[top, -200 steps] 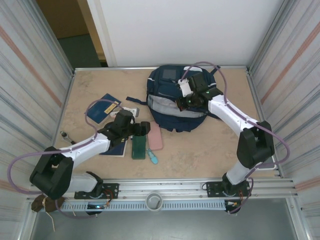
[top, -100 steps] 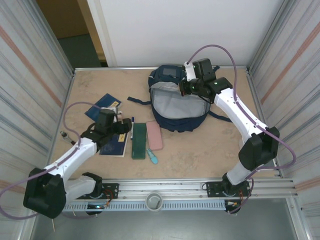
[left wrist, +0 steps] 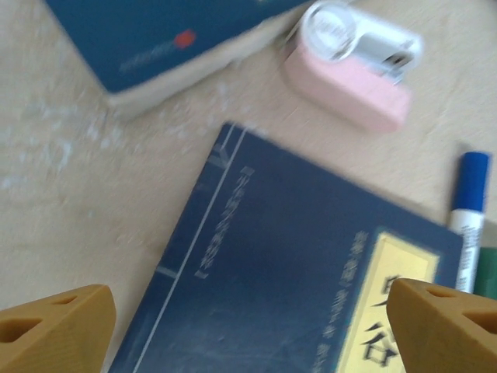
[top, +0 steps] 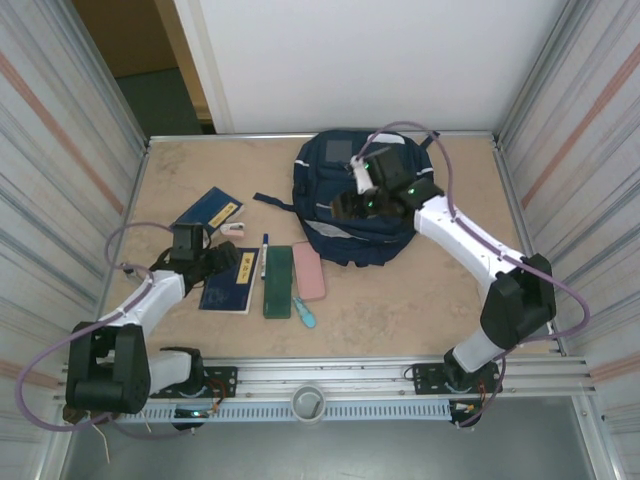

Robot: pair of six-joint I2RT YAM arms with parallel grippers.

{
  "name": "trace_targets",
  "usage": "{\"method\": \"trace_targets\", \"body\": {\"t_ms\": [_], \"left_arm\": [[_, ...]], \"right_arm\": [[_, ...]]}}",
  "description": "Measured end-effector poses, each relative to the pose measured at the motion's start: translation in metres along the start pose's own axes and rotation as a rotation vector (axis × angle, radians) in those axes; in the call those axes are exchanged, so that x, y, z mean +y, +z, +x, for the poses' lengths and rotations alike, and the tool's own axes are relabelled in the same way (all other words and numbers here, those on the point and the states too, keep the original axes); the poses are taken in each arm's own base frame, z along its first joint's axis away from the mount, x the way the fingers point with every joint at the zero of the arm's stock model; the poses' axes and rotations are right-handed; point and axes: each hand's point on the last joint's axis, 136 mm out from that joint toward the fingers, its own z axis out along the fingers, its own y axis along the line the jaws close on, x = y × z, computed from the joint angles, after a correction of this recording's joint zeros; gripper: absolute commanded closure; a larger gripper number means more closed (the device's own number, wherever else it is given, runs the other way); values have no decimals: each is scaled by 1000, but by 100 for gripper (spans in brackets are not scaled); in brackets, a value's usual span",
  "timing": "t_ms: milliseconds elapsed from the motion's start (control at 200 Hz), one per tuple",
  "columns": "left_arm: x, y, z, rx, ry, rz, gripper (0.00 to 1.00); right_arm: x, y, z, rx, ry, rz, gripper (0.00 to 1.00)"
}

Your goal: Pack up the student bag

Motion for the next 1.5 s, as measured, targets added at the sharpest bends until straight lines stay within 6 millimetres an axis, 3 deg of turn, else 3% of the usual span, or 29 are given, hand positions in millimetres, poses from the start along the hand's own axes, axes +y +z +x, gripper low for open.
{"method": "trace_targets", "body": {"t_ms": [100,306,401,506,641,782,1017,1217,1323,1498], "left_arm": [[8,4,13,36,-34,-6,8],[19,4,24,38,-118,26,8],[24,2,23,27,-165,39,8],[25,1,22,21,-186,50,8],[25,1,22,20,-197,62,10],[21,2,22,28,-199,89,16],[8,3,29,64,-212,162,30],[-19,-2,50,114,-165,235,36],[-23,-10,57,108,-158,256,34],[-17,-21,42,19,-167,234,29]], "right_arm": [[56,15,35,68,-2,-136,16],[166,51,87,196,-22,-338,20],[202,78,104,257,-10,-400,23],[225,107,123,322,7,-437,25],[234,132,137,376,29,-439,28],[227,142,139,393,58,-414,30],[187,146,123,361,114,-307,31],[151,138,117,347,135,-179,30],[156,136,124,349,111,-159,30],[182,128,136,351,48,-150,32]]}}
